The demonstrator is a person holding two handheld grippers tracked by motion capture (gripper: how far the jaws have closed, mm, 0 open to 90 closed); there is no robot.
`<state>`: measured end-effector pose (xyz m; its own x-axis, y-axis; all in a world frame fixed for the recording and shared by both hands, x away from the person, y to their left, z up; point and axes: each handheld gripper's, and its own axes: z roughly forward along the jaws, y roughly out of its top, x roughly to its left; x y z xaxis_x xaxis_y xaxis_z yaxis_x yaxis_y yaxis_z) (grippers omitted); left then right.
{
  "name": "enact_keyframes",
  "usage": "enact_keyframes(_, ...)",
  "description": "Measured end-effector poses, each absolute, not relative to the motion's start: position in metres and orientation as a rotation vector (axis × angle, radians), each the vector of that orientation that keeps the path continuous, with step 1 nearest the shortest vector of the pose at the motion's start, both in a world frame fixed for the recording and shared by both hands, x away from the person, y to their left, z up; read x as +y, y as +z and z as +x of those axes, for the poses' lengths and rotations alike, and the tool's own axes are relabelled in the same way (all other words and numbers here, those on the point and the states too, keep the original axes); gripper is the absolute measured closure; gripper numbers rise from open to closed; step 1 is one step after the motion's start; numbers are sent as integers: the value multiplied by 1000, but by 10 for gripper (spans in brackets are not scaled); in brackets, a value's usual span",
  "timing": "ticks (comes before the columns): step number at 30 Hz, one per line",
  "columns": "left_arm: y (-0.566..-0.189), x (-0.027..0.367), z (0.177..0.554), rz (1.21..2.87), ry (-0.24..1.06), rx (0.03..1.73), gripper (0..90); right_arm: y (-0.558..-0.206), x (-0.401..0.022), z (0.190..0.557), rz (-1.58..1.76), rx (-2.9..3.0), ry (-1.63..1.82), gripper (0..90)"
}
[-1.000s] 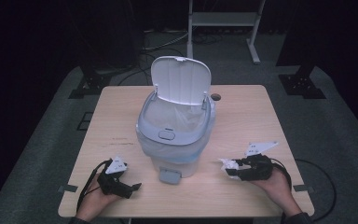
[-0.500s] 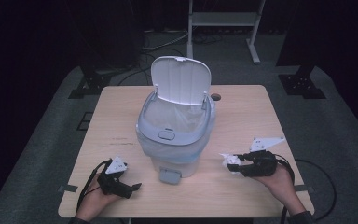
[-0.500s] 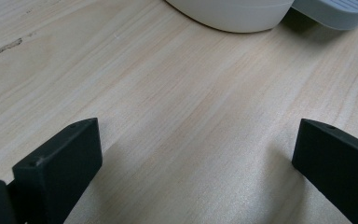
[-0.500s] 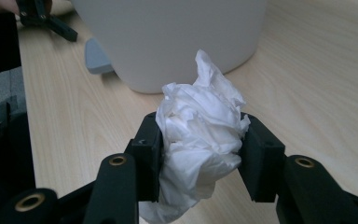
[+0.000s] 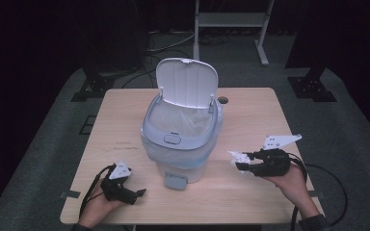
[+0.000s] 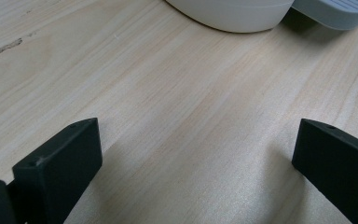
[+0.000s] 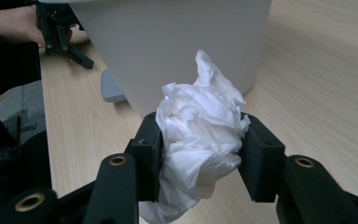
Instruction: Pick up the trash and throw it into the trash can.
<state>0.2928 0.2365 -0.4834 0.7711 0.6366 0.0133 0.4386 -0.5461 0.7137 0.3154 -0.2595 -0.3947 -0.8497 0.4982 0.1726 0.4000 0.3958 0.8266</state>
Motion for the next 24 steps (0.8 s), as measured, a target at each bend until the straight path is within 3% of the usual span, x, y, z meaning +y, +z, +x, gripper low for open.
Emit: enact_keyframes(24,-483,237,293,2236,353,797,4,-348,-270,320,721,2482,1574,549)
